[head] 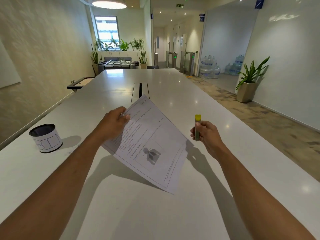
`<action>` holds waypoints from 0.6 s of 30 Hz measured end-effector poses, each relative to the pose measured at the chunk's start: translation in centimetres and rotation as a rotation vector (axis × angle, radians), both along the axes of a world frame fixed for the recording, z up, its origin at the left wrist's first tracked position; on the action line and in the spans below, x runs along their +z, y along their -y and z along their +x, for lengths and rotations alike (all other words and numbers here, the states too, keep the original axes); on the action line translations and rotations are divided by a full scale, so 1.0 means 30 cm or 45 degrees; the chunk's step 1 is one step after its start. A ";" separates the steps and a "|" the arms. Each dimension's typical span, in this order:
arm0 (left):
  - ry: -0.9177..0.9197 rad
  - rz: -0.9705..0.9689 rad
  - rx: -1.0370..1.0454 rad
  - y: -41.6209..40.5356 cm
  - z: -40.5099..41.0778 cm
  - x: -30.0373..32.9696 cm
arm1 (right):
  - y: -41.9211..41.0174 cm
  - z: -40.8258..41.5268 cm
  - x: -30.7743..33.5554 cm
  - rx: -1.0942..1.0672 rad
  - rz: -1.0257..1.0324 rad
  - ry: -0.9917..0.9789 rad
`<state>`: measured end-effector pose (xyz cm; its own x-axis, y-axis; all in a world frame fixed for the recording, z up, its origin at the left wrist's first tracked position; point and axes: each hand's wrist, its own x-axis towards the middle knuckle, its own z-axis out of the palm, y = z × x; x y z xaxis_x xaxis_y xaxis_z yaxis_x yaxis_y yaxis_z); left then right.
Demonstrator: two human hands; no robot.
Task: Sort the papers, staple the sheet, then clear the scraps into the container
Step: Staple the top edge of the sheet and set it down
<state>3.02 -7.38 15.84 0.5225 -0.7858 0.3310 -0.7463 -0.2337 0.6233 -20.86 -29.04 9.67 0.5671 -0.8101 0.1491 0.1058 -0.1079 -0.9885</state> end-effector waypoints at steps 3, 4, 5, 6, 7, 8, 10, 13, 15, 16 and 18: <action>0.034 0.026 -0.030 -0.005 0.002 0.032 | -0.045 0.032 0.064 0.117 -0.158 -0.012; 0.046 0.042 -0.030 -0.006 0.005 0.045 | -0.060 0.044 0.085 0.146 -0.228 -0.030; 0.052 0.061 -0.033 -0.006 0.007 0.059 | -0.074 0.057 0.107 0.169 -0.305 -0.056; 0.062 0.079 -0.044 -0.005 0.009 0.073 | -0.086 0.069 0.129 0.191 -0.386 -0.089; 0.080 0.098 -0.060 -0.004 0.008 0.087 | -0.099 0.080 0.152 0.208 -0.469 -0.130; 0.103 0.118 -0.076 -0.002 0.007 0.102 | -0.112 0.092 0.176 0.218 -0.552 -0.173; 0.146 0.152 -0.094 0.002 0.001 0.128 | -0.133 0.116 0.220 0.187 -0.723 -0.242; 0.193 0.177 -0.120 0.008 0.000 0.159 | -0.155 0.143 0.277 0.044 -0.883 -0.302; 0.206 0.193 -0.138 0.009 0.002 0.171 | -0.162 0.151 0.305 0.012 -0.883 -0.320; 0.217 0.202 -0.146 0.010 0.002 0.176 | -0.164 0.154 0.316 0.021 -0.874 -0.326; 0.240 0.223 -0.160 0.011 -0.001 0.182 | -0.166 0.155 0.337 0.029 -0.893 -0.358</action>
<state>2.98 -7.71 21.29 0.3593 -0.8944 0.2664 -0.8752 -0.2239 0.4287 -16.22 -24.07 19.78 0.6753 -0.5662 0.4726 -0.1307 -0.7225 -0.6789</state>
